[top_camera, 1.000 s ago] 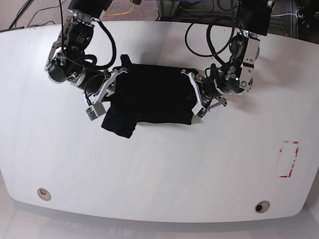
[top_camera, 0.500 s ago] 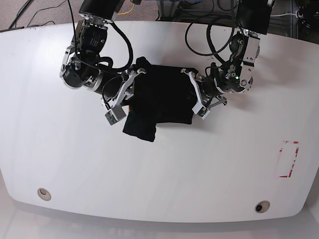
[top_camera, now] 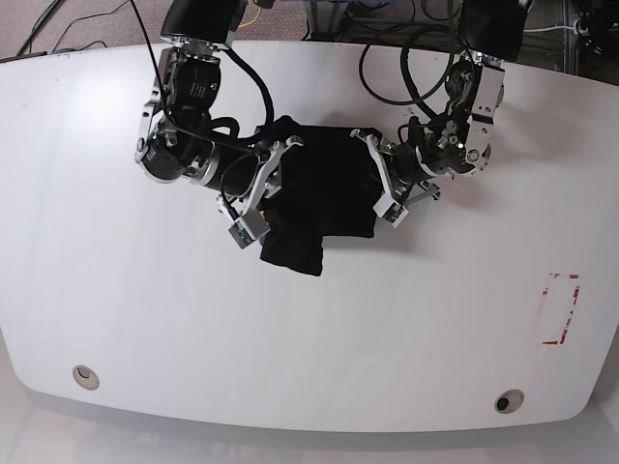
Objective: Layout the t-shirt on the table in an organized manner, then fold the t-shirt properly
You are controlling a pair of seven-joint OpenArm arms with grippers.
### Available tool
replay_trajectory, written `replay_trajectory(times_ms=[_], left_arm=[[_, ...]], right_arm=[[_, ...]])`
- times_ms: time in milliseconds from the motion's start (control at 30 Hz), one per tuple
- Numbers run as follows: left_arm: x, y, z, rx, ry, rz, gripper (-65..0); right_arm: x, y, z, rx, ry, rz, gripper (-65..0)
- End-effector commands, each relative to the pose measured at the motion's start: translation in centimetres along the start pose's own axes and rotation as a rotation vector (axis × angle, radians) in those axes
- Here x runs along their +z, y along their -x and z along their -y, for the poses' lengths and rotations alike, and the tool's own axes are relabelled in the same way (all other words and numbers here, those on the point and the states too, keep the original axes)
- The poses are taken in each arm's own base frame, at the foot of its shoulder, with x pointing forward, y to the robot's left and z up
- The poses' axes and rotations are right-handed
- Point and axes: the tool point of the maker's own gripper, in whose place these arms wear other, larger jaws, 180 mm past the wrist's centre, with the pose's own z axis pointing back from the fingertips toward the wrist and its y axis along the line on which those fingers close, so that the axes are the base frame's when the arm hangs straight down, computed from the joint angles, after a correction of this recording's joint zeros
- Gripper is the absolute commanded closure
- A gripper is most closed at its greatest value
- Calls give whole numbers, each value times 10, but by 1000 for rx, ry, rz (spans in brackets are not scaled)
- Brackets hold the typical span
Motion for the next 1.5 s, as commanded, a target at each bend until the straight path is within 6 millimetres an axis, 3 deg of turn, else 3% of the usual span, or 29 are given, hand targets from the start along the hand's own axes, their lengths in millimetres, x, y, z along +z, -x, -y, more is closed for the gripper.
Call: replay_trajectory(times_ms=[0,33,167,300,433,633,833,1100,1333,1467], left_arm=[[1,17,-4,-18,-22,-82,0],[1,17,-4,-18,-22,-82,0],[1,17,-3,-17,-21,-81,0],[1,17,-3,-16,-20,-80,0],[3,11,-3,-23,-23,-66,0],[19,-27,5,-92,-33,37,0],[41,-46,1,-124,-78,71,0],[70,-62,-34,-84,-187,135,0],[113,-81,-75,-62,-326,224,0],[136,-97,-98,-53,-400,280,0]], right_arm=[[-7,-15,-10,14,-55,56,-60],[-9,-15,-10,11,-58,54,-81],[-13,-10,-10,-8,-71,45,-277],[-17,-14,-15,1,-89,48,-433],[-23,-17,-23,-3,-106,39,-504],[-23,-27,-22,-5,-105,48,-501],[-22,-31,-20,8,-100,49,-501],[-8,-23,-2,44,-56,8,-501],[9,-28,8,99,-22,5,-496],[18,-30,22,148,42,-14,-436]])
